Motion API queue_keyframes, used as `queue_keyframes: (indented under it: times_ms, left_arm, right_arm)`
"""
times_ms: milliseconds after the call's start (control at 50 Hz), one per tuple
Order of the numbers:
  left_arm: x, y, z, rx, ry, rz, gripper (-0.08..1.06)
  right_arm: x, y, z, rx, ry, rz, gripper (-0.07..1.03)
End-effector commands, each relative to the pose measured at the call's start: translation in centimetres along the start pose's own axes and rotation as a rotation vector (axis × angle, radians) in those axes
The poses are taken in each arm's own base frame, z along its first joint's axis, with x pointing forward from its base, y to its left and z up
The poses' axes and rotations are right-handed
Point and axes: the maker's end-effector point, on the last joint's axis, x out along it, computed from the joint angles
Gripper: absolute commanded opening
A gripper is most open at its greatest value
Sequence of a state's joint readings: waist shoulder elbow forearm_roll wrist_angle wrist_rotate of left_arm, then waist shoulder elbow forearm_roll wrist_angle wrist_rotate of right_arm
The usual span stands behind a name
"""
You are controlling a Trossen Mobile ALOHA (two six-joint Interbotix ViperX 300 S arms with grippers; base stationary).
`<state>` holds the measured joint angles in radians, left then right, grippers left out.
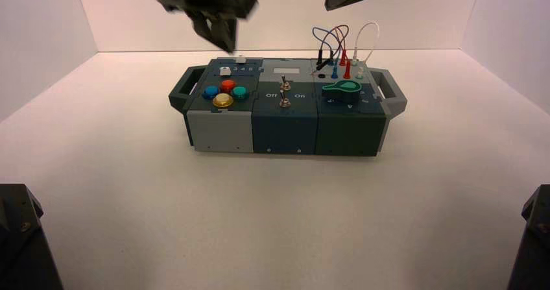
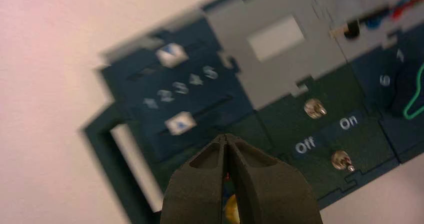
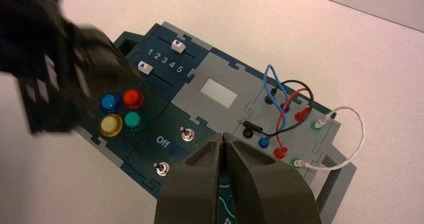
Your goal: Push the red button with the left gripper.
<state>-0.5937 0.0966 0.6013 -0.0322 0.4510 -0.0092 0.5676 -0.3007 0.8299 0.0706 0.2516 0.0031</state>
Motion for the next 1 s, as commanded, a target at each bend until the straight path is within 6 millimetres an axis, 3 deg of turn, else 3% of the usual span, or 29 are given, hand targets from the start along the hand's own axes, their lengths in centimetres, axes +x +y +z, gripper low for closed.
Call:
queue_keyframes:
  times_ms: [20, 220, 780, 1000]
  left_arm:
    - [0.3, -0.2, 0.9, 0.005, -0.009, -0.002, -0.03]
    - [1.2, -0.1, 0.1, 0.011, 0.031, 0.001, -0.03]
    - [-1.5, 0.0, 0.4, 0.043, 0.026, 0.006, -0.03]
    - [-0.7, 0.1, -0.5, 0.051, 0.063, 0.008, -0.03]
  right_arm:
    - [-0.4, 0.3, 1.3, -0.007, -0.033, 0.005, -0.03]
    - [-0.2, 0.2, 1.0, -0.007, -0.026, 0.005, -0.03]
    - [0.3, 0.2, 0.5, -0.008, -0.006, 0.003, -0.03]
    - [0.7, 0.2, 0.3, -0.008, 0.006, 0.002, -0.03]
